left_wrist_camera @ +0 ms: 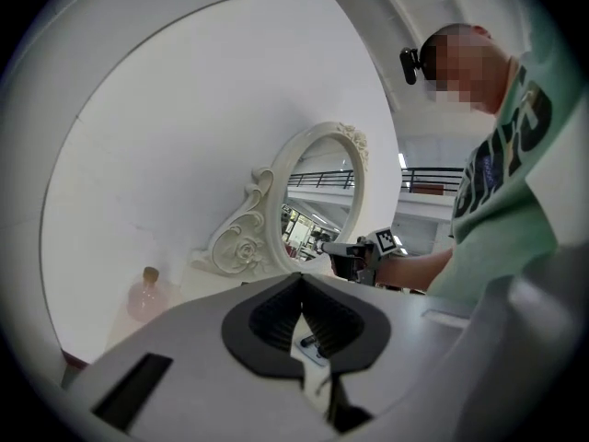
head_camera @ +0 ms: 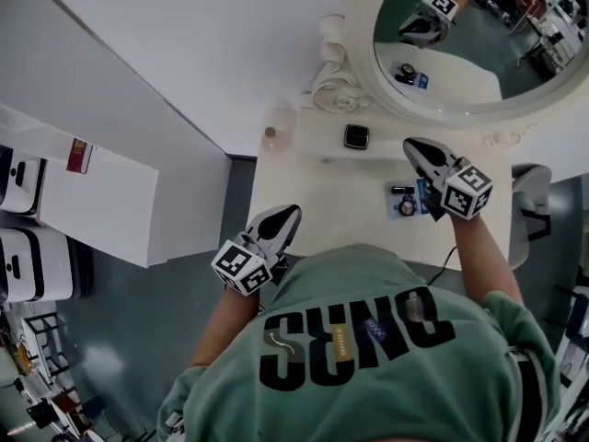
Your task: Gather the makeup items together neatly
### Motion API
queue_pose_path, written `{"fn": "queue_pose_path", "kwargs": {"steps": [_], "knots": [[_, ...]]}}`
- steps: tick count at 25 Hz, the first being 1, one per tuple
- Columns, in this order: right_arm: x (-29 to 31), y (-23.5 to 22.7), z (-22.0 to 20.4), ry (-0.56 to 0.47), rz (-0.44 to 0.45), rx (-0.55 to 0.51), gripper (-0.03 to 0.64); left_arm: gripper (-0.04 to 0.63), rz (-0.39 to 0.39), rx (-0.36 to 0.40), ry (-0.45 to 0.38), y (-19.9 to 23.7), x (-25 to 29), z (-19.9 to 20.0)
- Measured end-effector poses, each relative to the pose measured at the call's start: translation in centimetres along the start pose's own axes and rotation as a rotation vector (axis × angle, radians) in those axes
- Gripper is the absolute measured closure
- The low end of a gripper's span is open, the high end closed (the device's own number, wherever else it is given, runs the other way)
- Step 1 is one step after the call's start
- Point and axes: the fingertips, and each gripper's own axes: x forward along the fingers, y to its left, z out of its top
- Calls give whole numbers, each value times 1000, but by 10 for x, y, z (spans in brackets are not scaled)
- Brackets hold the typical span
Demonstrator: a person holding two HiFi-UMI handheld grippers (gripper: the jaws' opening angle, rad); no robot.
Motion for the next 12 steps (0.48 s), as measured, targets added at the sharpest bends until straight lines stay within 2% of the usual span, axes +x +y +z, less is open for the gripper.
{"fn": "queue_pose_path", "kwargs": {"steps": [2, 7, 12], "knots": [[-28, 8, 0, -70, -20, 55, 623, 588, -47, 17, 11, -5, 7, 5], [-89, 7, -10, -104, -119, 55, 623, 588, -165, 57, 67, -23, 46, 7], [-163, -9, -17, -132, -185, 79, 623, 588, -240, 80, 161, -68, 111, -22]]}}
